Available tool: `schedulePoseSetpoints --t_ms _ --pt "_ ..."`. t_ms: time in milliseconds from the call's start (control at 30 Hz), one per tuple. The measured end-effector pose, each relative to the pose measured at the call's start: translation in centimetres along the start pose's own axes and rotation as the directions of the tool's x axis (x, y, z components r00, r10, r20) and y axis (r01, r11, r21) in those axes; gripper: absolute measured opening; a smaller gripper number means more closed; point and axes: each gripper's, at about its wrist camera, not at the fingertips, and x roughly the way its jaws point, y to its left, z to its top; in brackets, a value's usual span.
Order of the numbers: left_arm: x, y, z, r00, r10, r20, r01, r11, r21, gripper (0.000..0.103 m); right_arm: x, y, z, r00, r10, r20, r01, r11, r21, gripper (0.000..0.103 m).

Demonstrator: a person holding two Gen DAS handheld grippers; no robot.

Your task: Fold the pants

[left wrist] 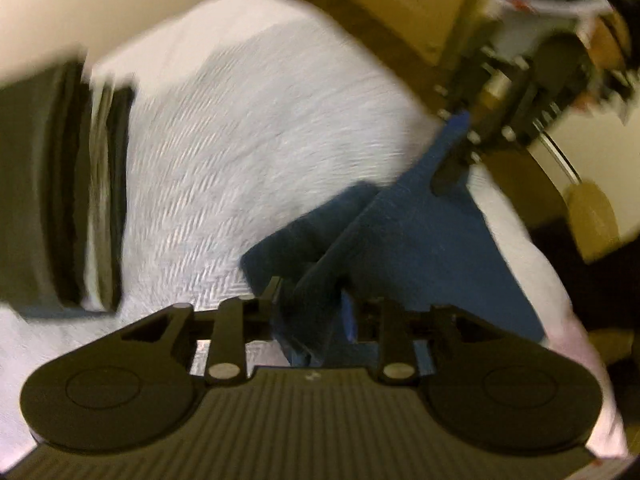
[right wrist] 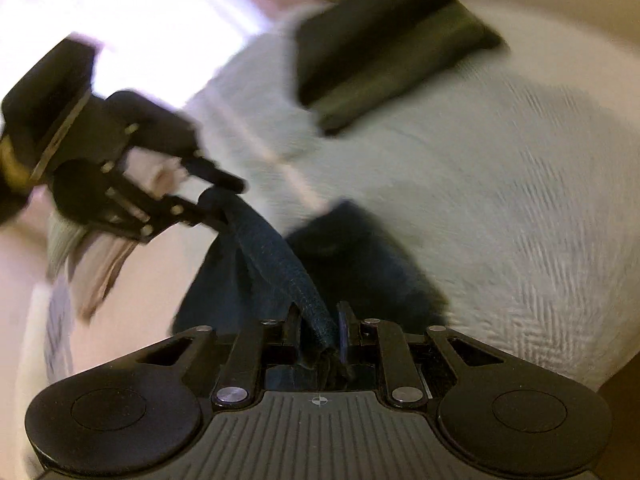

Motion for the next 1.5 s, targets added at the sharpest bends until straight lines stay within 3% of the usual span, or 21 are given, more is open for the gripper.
schedulePoseSetpoints --t_ms 100,233,333,500,633,667,700,767,1033,1333,1500 --pt "3.3 3.0 -0.7 1.0 -0.009 0.009 0.01 0.982 -0.187 0.026 2.5 -4.2 0.2 1.0 0.001 -0.016 0.001 0.988 0.152 0.022" --pt "3.6 4.4 -2.5 0.996 -0.023 0.085 0.053 0.929 -0.367 0.026 2.0 -5.5 -0.6 0.999 0.027 0.034 -0.035 0.969 0.244 0.022" --pt "4.5 4.8 -2.8 0.996 -0.017 0.093 0.058 0.891 -0.449 0.023 1.9 -6.1 -1.2 0.998 0.009 0.058 -0.029 0.937 0.347 0.022" --pt "8.3 5.6 -1.7 0.999 0.034 0.018 -0.02 0.863 -0.505 0.023 3.5 -6.9 0.0 0.997 -0.07 0.016 0.06 0.933 0.355 0.022" --pt "8.6 6.1 -2.1 0.999 0.045 0.005 -0.034 0.821 -0.57 0.026 4.2 -6.9 0.7 0.994 -0.102 -0.026 0.106 0.954 0.282 0.026" --pt "8.0 6.0 -2.2 0.999 0.048 0.011 -0.033 0.813 -0.581 0.027 4.0 -6.4 0.9 0.992 -0.12 -0.031 0.123 0.959 0.255 0.032" --pt "7.3 5.8 -2.4 0.999 0.053 0.012 -0.035 0.806 -0.591 0.027 3.6 -5.8 1.0 0.988 -0.153 -0.037 0.157 0.962 0.222 0.037" --pt "5.7 5.2 -2.8 0.996 0.084 -0.009 -0.072 0.794 -0.603 0.025 3.6 -4.9 1.3 0.976 -0.213 -0.049 0.218 0.959 0.178 0.039" --pt "-1.4 1.2 -6.9 0.985 0.173 0.004 -0.122 0.71 -0.694 0.023 2.3 -0.5 0.5 0.924 -0.379 -0.044 0.381 0.923 0.047 0.04" --pt "-6.1 -6.1 -11.8 0.972 0.226 0.062 -0.093 0.614 -0.784 0.023 -1.0 6.1 -2.4 0.876 -0.482 -0.013 0.481 0.876 -0.042 0.04" --pt "-8.1 -9.9 -14.8 0.964 0.254 0.085 -0.075 0.561 -0.824 0.023 -2.7 9.2 -4.4 0.867 -0.498 0.009 0.498 0.865 -0.061 0.04"
